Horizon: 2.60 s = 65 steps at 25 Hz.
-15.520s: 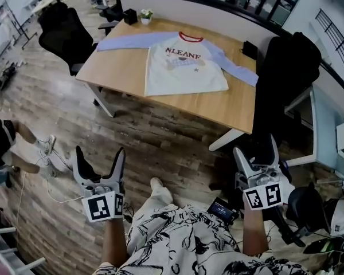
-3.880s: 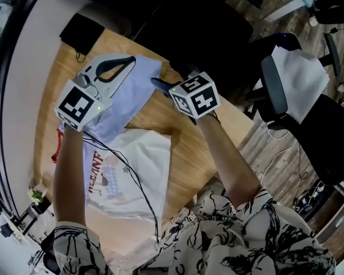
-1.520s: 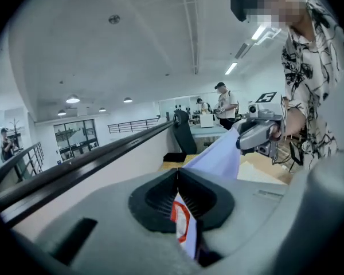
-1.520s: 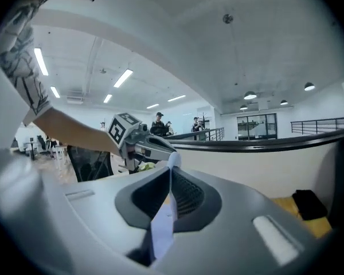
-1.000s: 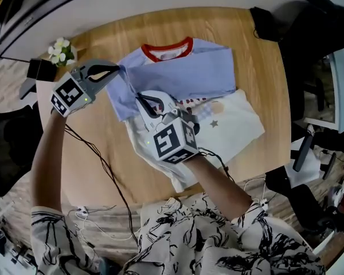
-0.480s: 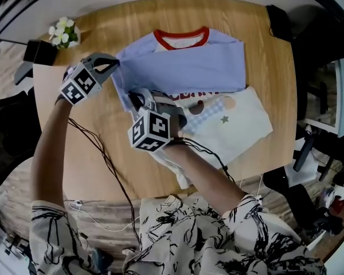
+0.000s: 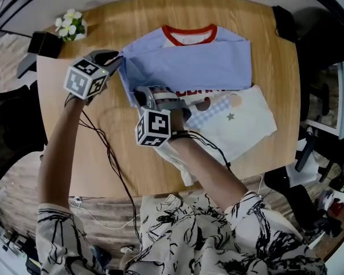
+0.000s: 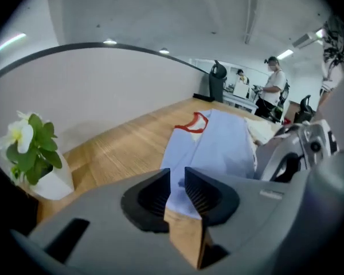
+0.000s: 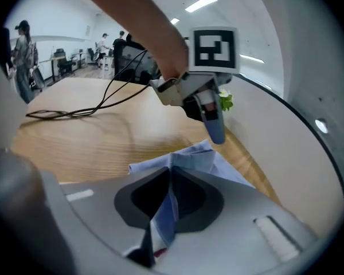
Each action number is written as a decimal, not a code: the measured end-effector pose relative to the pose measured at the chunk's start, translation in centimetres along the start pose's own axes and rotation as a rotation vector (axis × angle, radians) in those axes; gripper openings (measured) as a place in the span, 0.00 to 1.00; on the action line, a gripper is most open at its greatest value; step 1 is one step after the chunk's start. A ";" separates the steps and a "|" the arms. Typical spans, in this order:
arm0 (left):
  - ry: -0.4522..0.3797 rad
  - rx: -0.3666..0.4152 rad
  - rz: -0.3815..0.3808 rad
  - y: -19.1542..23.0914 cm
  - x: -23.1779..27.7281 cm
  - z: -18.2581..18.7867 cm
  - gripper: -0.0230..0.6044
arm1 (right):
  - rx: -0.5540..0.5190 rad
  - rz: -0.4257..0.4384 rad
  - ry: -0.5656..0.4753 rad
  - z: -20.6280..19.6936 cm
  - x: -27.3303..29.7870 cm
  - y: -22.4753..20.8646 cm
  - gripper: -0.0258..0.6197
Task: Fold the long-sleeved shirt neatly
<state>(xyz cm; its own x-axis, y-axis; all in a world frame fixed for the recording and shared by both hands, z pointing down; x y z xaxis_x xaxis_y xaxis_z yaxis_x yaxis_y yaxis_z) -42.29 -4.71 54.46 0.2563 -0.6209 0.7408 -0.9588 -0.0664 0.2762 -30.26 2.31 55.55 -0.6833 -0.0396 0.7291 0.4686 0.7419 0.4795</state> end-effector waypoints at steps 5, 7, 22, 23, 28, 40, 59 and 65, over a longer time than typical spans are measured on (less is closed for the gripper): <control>0.018 0.007 -0.013 -2.3 2.1 0.8 0.15 | -0.091 0.070 -0.048 1.2 0.3 1.5 0.15; 0.116 0.039 0.020 -2.3 2.9 -1.0 0.12 | -0.041 0.100 -0.078 1.5 0.0 1.6 0.17; -0.380 -0.010 0.043 -11.2 -9.8 -2.0 0.47 | 0.385 -0.185 -0.265 -1.3 -18.8 1.3 0.41; -0.421 -0.018 0.041 -13.0 -11.1 -2.3 0.48 | 0.410 -0.226 -0.250 -2.4 -20.6 1.3 0.41; -0.532 -0.083 0.103 -21.7 -16.7 -6.7 0.53 | 0.611 -0.348 -0.191 -9.8 -28.4 1.3 0.52; -0.369 -0.281 0.291 -39.1 -13.8 -18.7 0.58 | 0.660 -0.365 -0.123 -26.9 -39.2 5.5 0.58; -0.117 -0.423 0.509 -45.2 -3.1 -28.1 0.17 | 0.783 -0.197 -0.005 -42.4 -40.8 12.0 0.62; -0.226 -0.560 0.564 -44.5 -5.5 -29.2 0.09 | 0.769 -0.162 -0.010 -42.6 -39.4 12.3 0.62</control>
<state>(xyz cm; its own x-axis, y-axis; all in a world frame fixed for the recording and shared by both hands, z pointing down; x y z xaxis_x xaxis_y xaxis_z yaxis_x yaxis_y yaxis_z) 2.56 24.45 55.92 -0.3333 -0.5910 0.7346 -0.7181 0.6640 0.2083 26.27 -15.54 53.51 -0.7169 -0.1833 0.6726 -0.1538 0.9826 0.1039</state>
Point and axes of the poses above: the fingertips, and each gripper's own axes: x forward along the fingers, y to its left, z out of its top, the point moved 3 cm from there along -x, backward along the fingers, and after that the axes turned 15 degrees about -x, right-handed, at the moved point
